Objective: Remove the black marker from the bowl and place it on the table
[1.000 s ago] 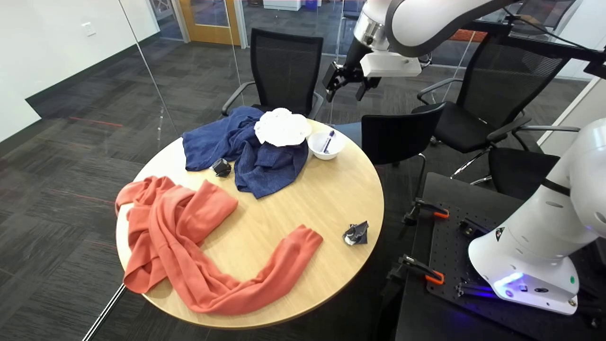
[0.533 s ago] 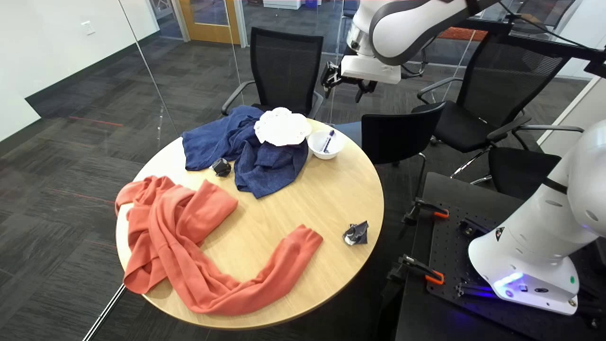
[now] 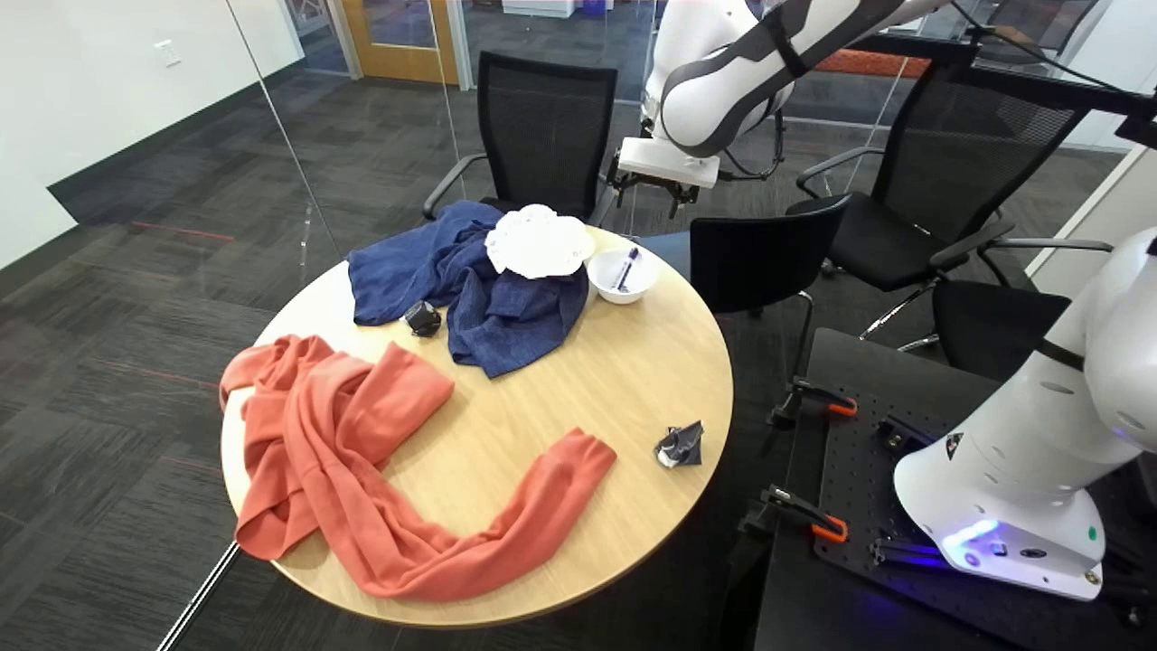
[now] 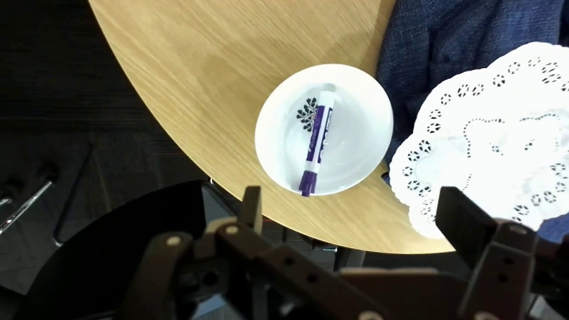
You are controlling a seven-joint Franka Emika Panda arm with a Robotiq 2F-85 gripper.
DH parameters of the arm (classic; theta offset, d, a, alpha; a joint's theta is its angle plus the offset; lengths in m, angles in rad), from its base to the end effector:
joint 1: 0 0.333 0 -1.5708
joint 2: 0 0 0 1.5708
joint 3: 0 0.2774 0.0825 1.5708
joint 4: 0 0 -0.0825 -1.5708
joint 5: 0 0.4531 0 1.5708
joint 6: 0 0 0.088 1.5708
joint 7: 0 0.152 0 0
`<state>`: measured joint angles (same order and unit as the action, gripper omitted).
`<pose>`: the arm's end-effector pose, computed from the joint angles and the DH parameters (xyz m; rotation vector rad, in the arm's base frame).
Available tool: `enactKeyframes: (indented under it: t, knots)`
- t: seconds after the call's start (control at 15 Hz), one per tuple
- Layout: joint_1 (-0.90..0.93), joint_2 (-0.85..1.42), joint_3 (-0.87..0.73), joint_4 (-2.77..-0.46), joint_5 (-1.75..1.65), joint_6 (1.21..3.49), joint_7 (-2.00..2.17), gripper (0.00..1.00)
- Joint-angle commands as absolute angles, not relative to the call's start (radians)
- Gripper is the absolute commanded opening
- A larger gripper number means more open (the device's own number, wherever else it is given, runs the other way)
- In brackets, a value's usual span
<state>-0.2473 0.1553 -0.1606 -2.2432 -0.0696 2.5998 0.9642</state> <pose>0.5576 -0.2439 0.1864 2.4693 -1.9001 0.3330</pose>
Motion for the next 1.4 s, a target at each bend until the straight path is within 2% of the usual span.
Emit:
enactKeyframes:
  t: [0.0, 0.73, 1.33]
  knots:
    - [-0.21, 0.277, -0.212, -2.164, -0.035, 2.626, 0.993, 1.0]
    - [-0.179, 0.489, -0.241, -2.046, 0.088, 2.663, 0.949, 1.0]
    - [-0.159, 0.487, -0.269, -2.059, 0.081, 2.652, 0.963, 1.0]
